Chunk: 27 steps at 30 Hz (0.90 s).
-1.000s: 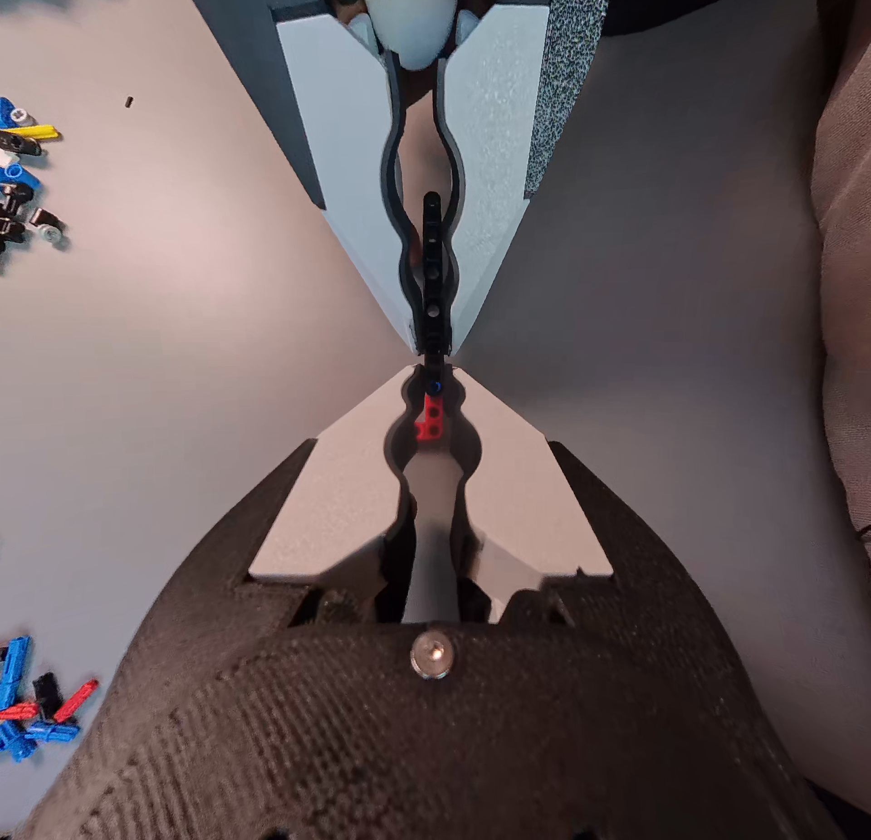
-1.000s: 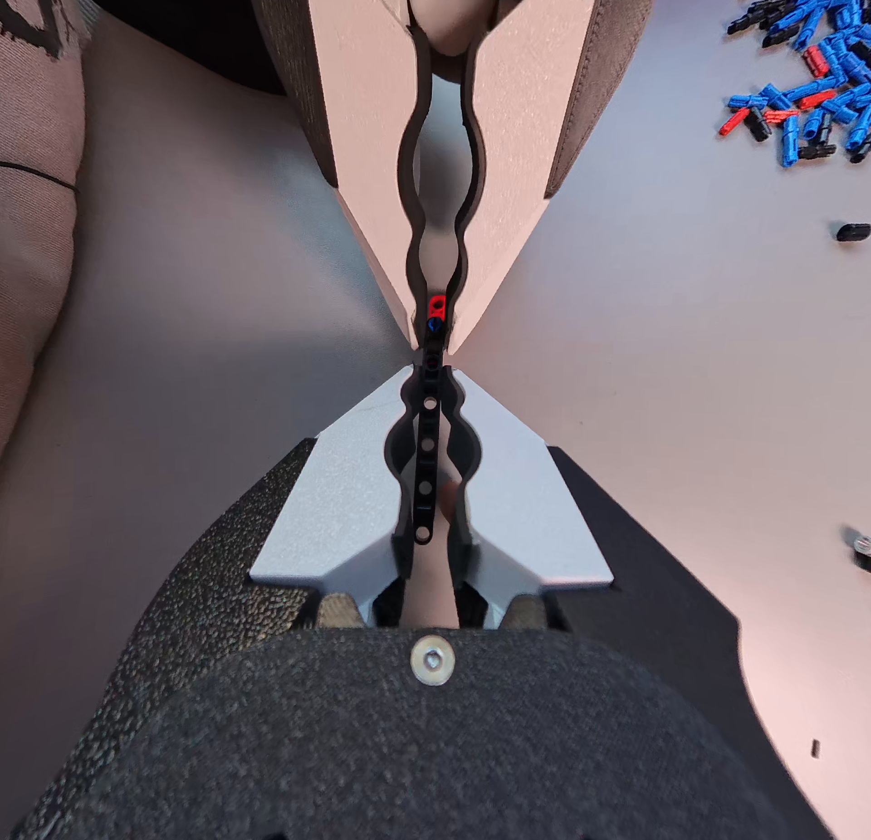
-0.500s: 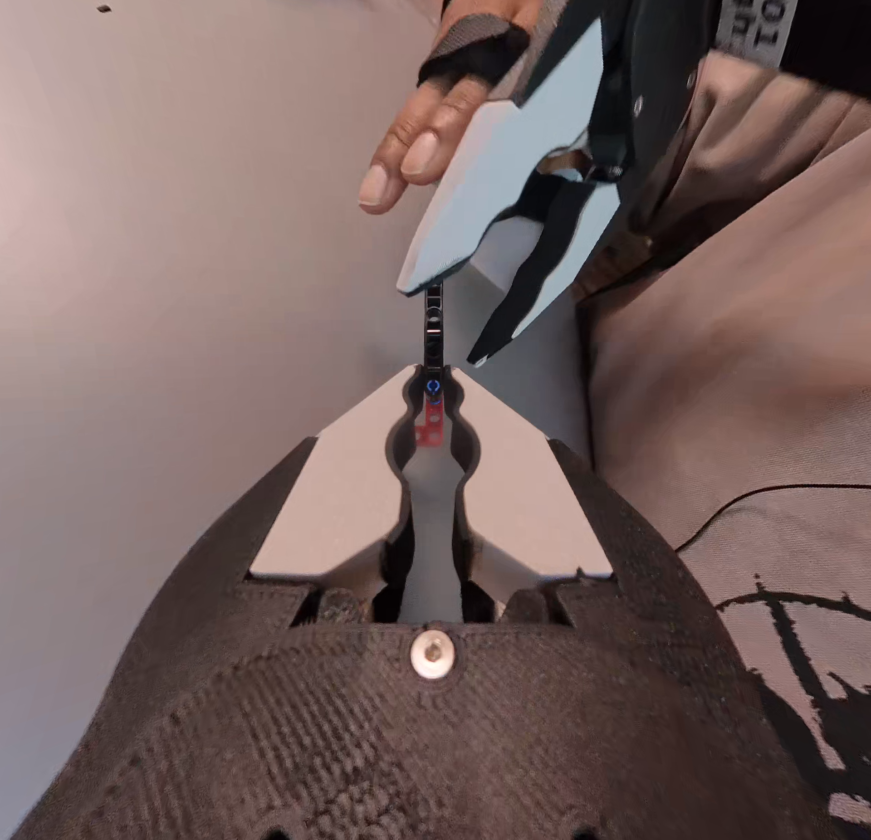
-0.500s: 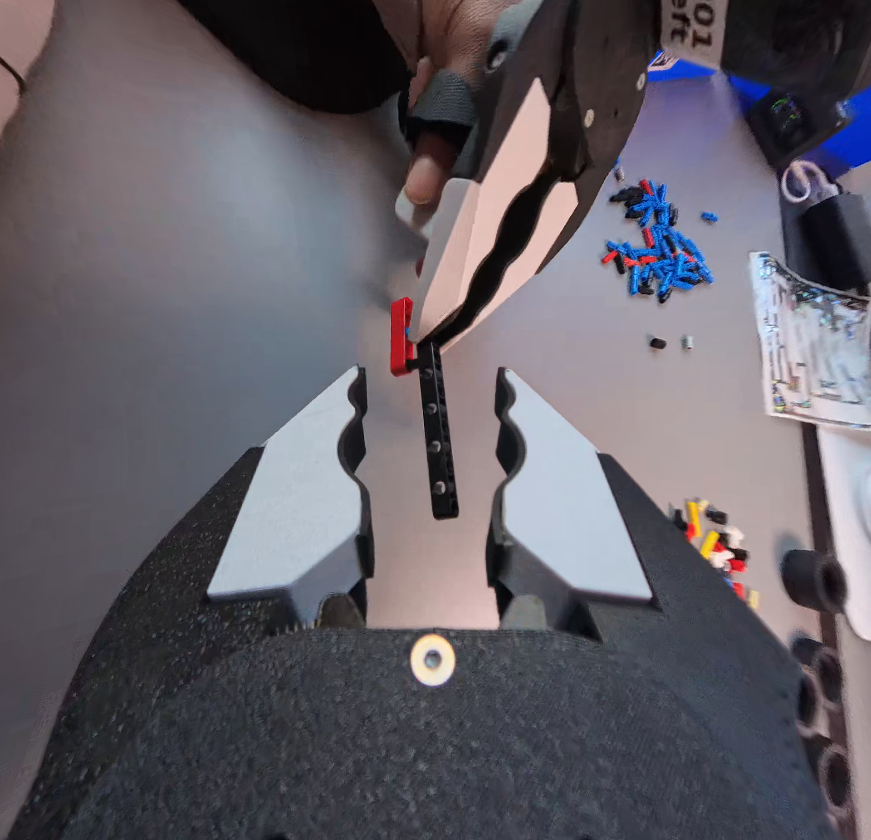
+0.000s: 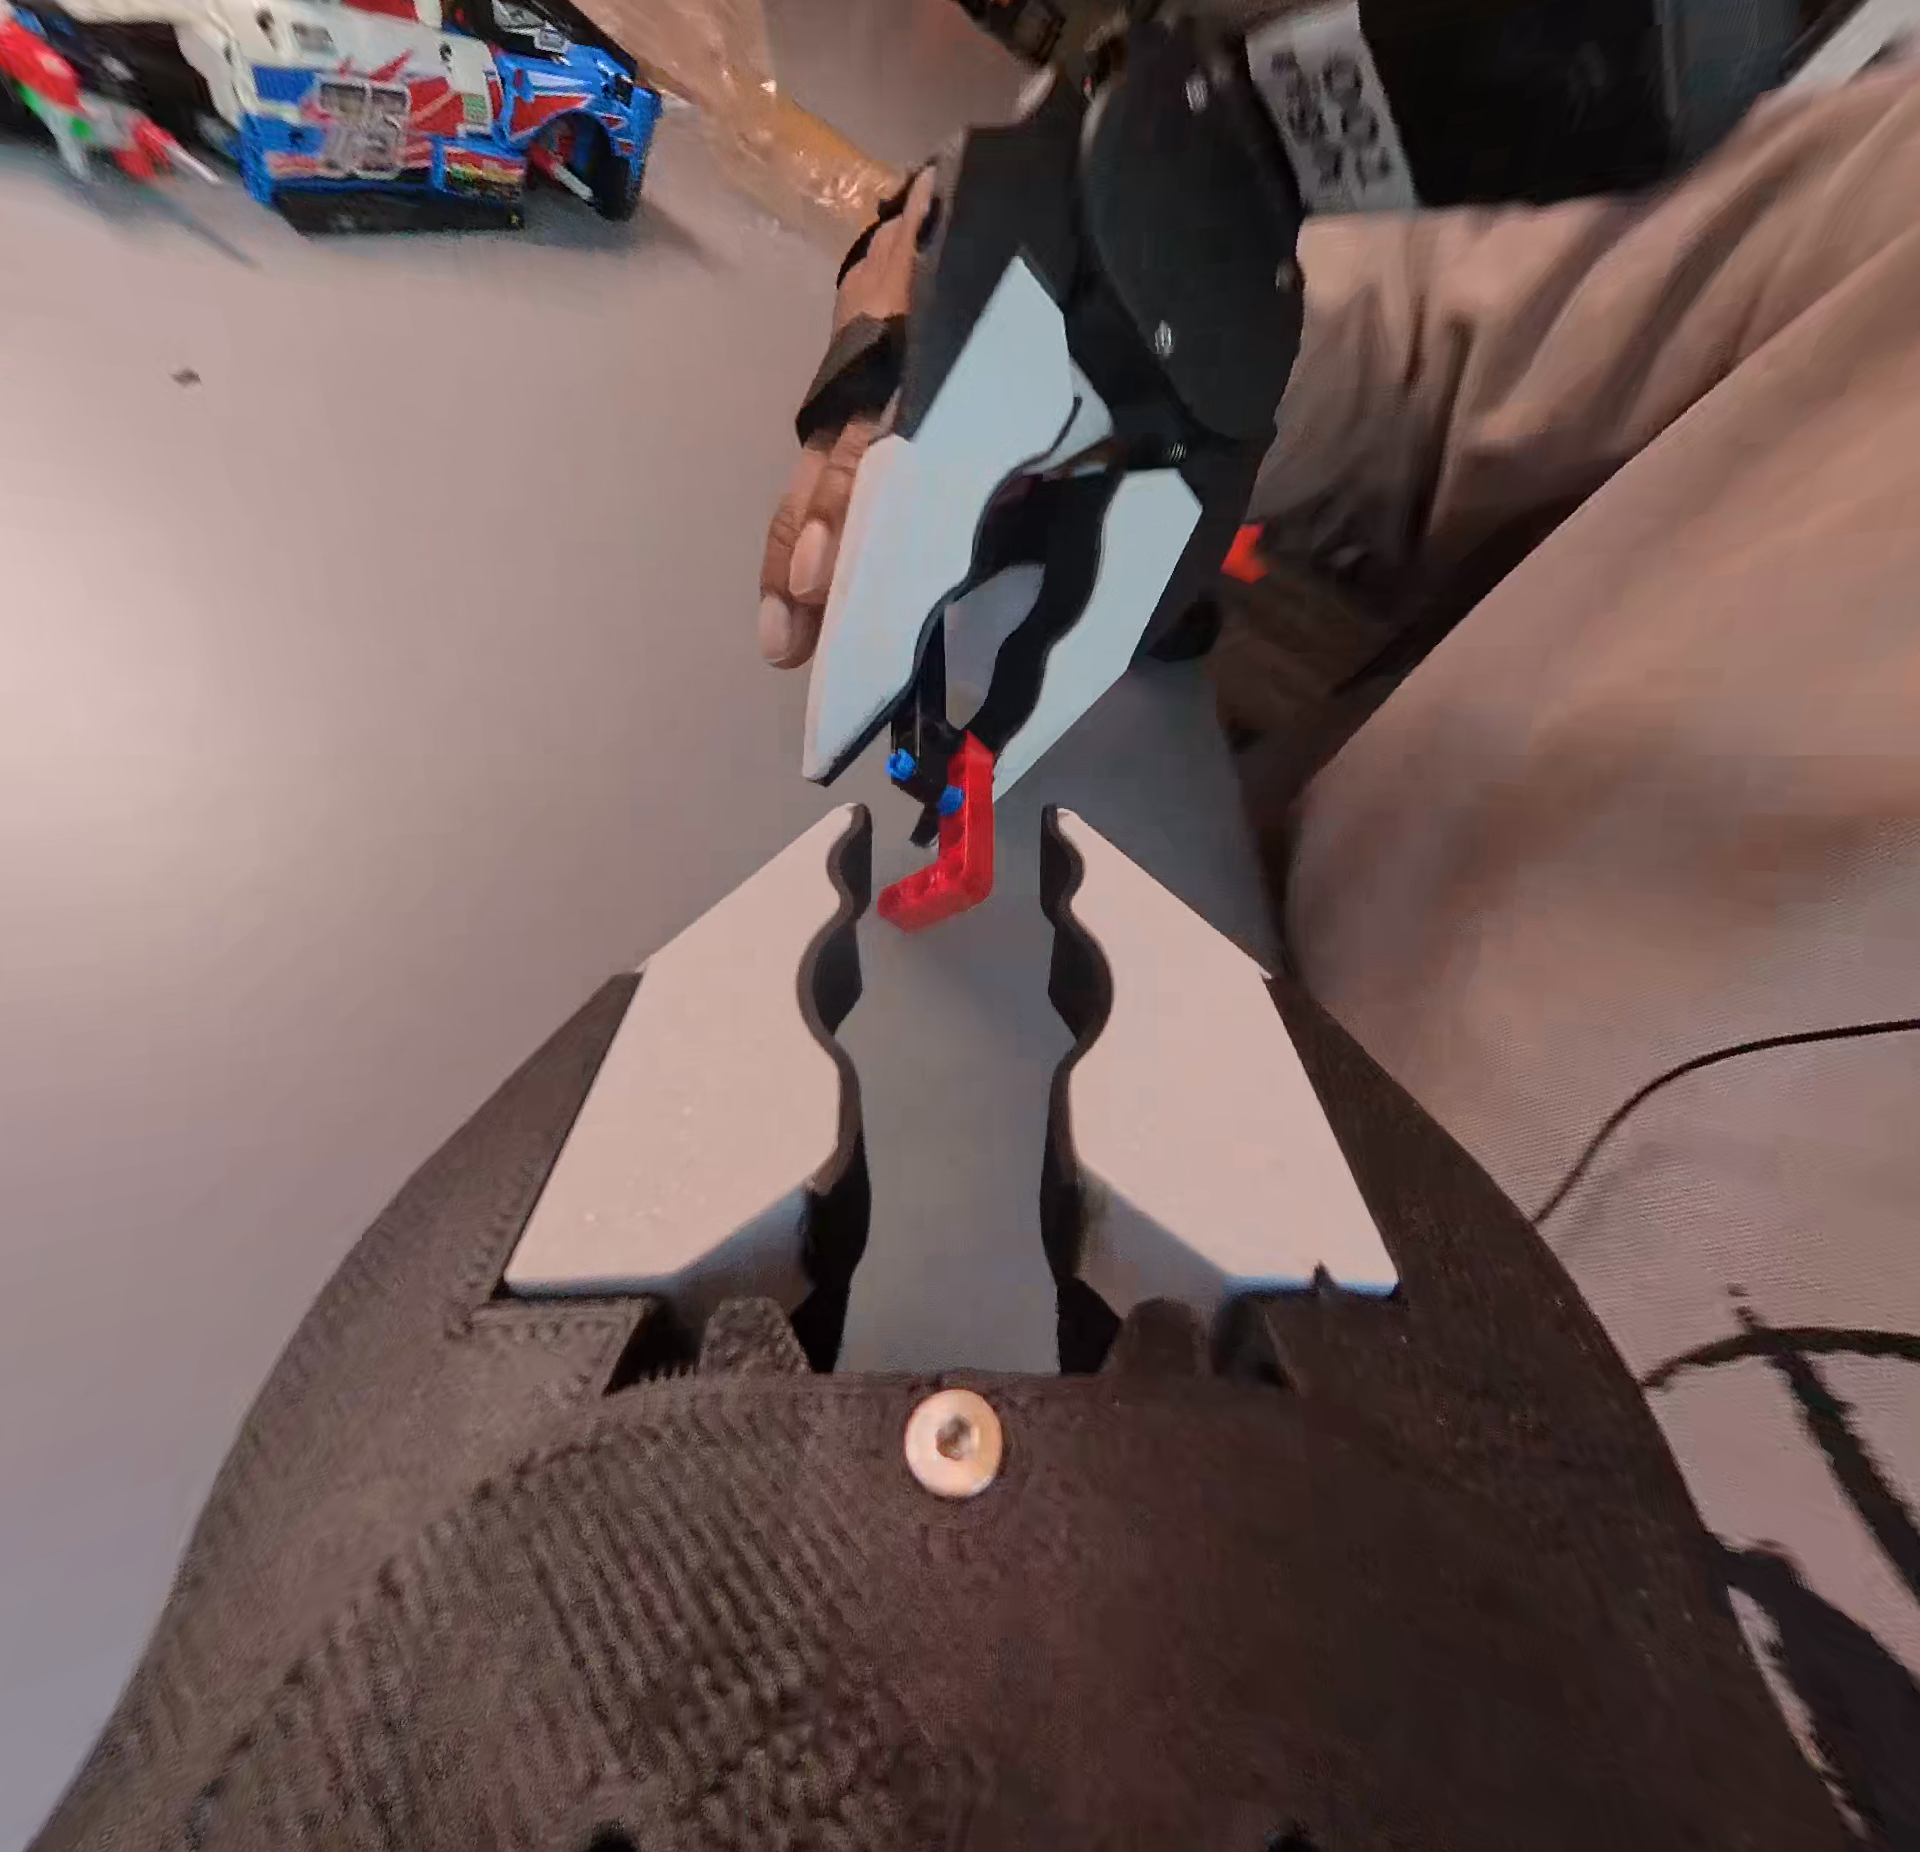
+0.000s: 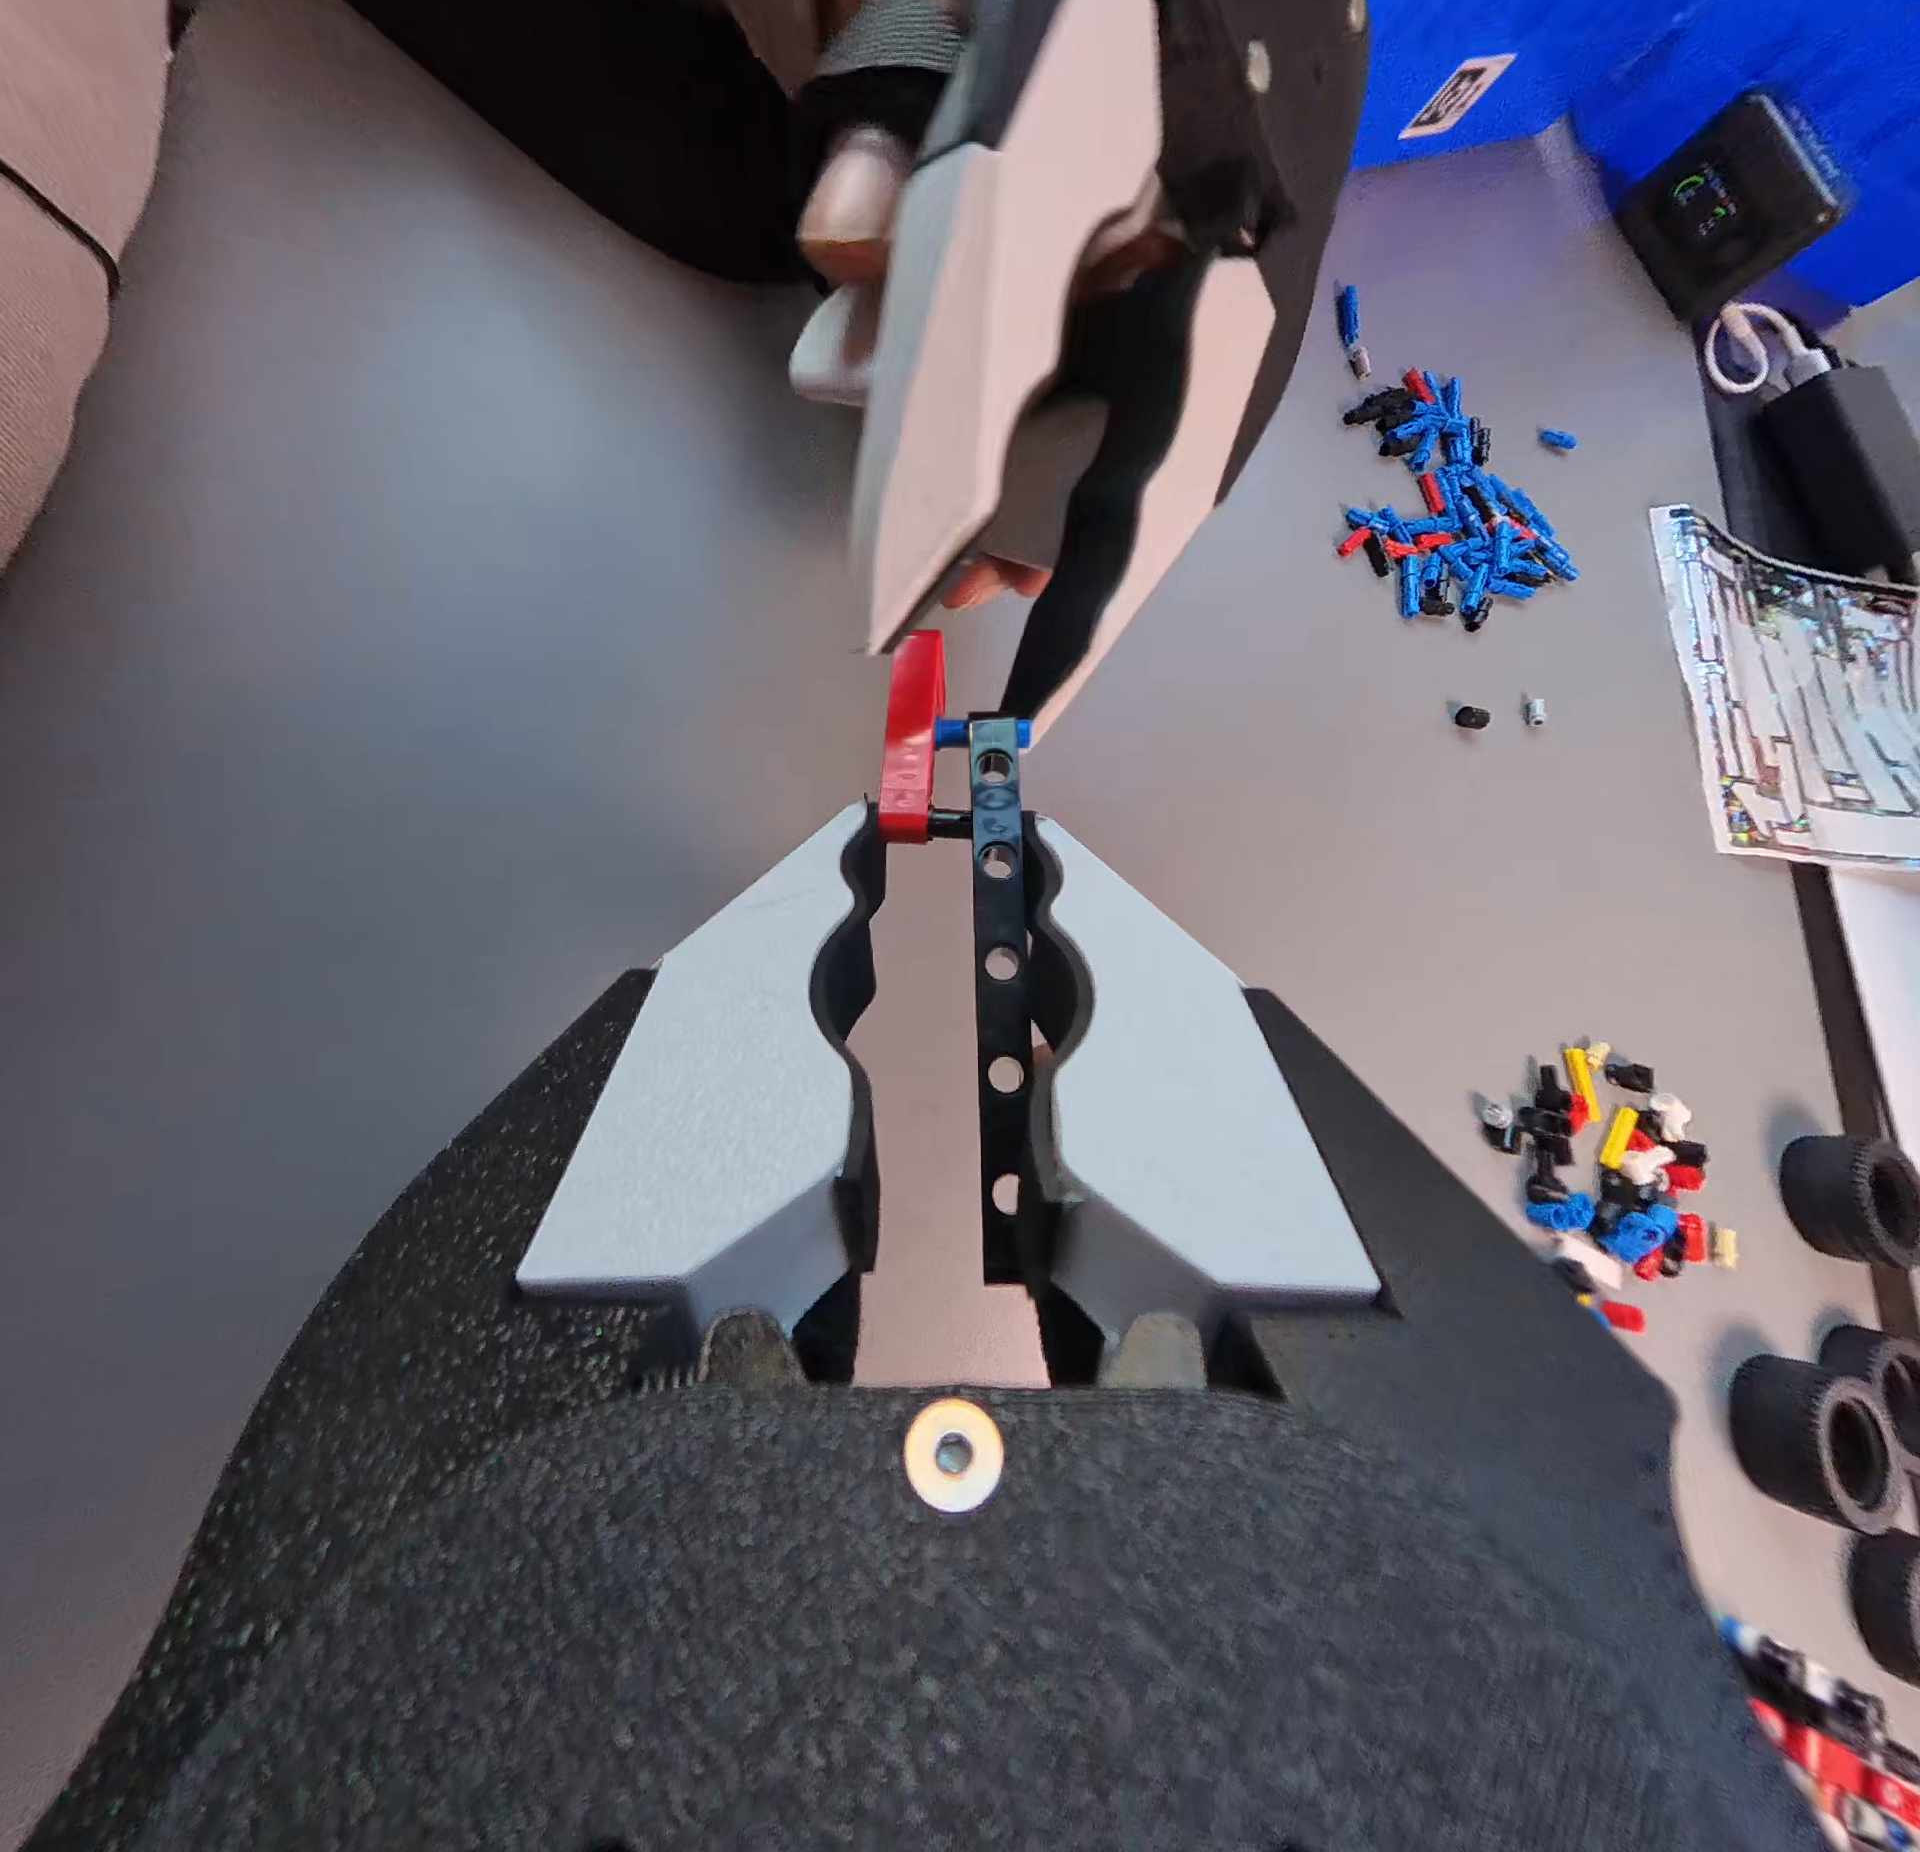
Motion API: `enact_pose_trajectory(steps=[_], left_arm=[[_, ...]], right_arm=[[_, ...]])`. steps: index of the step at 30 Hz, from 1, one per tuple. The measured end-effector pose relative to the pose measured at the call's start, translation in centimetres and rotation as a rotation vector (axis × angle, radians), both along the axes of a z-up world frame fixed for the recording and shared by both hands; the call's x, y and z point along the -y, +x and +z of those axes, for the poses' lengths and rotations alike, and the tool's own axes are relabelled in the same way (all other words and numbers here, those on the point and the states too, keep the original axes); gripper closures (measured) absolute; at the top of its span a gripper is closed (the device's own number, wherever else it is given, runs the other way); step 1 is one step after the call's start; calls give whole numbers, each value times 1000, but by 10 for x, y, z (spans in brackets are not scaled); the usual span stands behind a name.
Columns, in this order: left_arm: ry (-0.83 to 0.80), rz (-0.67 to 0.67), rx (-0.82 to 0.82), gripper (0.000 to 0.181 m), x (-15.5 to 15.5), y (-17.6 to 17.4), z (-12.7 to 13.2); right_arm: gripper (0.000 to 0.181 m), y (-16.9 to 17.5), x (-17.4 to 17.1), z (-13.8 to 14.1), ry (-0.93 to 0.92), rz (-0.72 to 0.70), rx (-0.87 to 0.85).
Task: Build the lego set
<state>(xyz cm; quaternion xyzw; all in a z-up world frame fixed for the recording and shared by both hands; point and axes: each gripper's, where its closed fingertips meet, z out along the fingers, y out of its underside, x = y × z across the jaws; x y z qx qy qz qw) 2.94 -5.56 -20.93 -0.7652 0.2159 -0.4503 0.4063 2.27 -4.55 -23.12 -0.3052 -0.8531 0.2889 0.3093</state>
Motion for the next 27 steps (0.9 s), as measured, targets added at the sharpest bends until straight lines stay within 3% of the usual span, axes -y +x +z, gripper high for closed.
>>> enact_pose_trajectory(steps=[2,6,16,24,27], left_arm=[[151,35,-243,150,-1,3,-7],[255,59,-471,157,-8,3,-15],[111,15,-436,158,-7,2,-48],[27,14,-353,159,-10,1,-51],[-25,28,-334,158,-13,-4,-48]], right_arm=[[158,0,3,0,-54,-4,12],[159,-3,4,-11,-55,-2,36],[160,-3,4,-42,-80,-16,107],[159,-5,3,-44,-105,4,84],[157,-11,-2,-36,-60,-39,3]])
